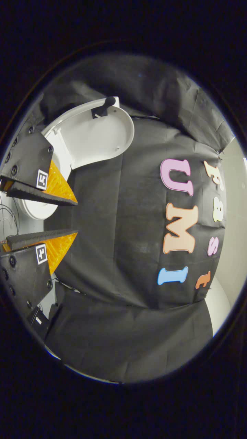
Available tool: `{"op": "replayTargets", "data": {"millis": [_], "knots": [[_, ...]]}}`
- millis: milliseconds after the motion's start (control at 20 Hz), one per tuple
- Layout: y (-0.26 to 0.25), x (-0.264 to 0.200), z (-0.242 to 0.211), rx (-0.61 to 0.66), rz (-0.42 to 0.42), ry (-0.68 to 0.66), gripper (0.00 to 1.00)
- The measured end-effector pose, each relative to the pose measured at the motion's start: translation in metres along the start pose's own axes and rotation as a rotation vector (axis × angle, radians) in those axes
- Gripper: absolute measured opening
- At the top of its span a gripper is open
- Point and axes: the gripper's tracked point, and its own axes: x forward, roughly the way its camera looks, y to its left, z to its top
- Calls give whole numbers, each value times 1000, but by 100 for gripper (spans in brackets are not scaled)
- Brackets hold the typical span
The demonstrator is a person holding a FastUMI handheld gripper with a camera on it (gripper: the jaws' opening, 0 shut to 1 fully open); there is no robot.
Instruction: Open the toilet lid.
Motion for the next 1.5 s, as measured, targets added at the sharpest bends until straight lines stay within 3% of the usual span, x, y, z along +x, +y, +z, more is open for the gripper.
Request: {"op": "replayTargets", "data": {"millis": [800, 1500], "knots": [[35, -37, -29, 20, 186, 102, 43], [19, -76, 7, 115, 172, -91, 43]]}}
